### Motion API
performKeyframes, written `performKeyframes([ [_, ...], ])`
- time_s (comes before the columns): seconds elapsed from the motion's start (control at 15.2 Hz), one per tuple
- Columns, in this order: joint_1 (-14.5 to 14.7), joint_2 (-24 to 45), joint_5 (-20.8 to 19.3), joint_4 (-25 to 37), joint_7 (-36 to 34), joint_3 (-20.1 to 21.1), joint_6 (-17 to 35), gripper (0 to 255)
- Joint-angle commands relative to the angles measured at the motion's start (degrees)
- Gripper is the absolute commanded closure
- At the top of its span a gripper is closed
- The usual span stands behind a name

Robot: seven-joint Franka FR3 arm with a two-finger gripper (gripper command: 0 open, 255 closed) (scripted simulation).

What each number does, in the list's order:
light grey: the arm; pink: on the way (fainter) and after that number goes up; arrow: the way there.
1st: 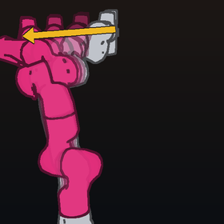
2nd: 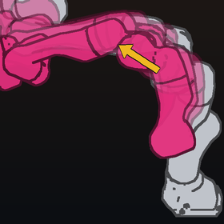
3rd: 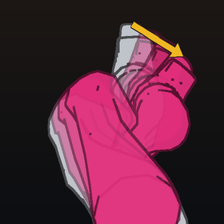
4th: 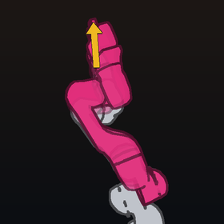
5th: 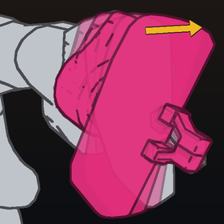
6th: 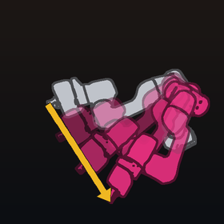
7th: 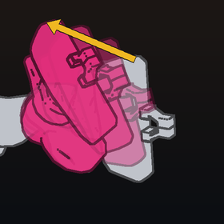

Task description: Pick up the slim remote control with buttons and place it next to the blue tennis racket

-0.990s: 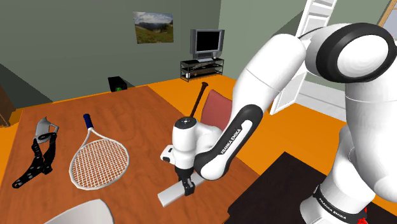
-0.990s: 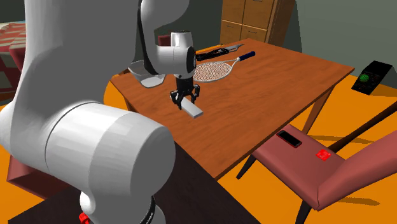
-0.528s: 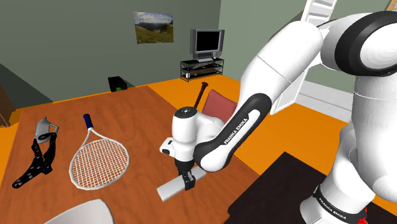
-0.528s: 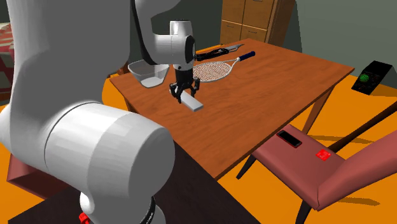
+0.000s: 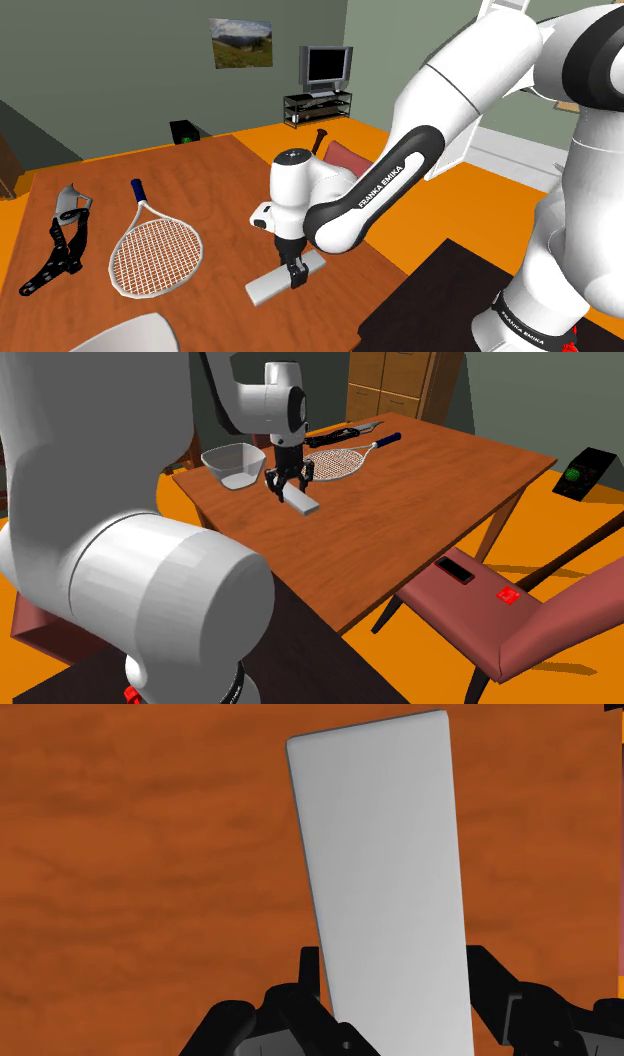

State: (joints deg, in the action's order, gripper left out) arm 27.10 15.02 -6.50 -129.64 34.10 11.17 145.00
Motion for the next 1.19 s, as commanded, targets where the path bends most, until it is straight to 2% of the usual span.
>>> performKeyframes([
  [0.0, -0.09, -0.64, 0.28, 0.17, 0.21, 0.12, -0.79, 255],
  [0.66, 5.58, 17.51, -2.63, 29.48, -4.83, -0.31, -12.41, 255],
  [0.92, 8.11, 26.23, -3.21, 44.54, -5.66, -0.66, -18.81, 255],
  [1.12, 10.27, 34.25, -3.46, 58.78, -5.8, -0.99, -25.0, 255],
])
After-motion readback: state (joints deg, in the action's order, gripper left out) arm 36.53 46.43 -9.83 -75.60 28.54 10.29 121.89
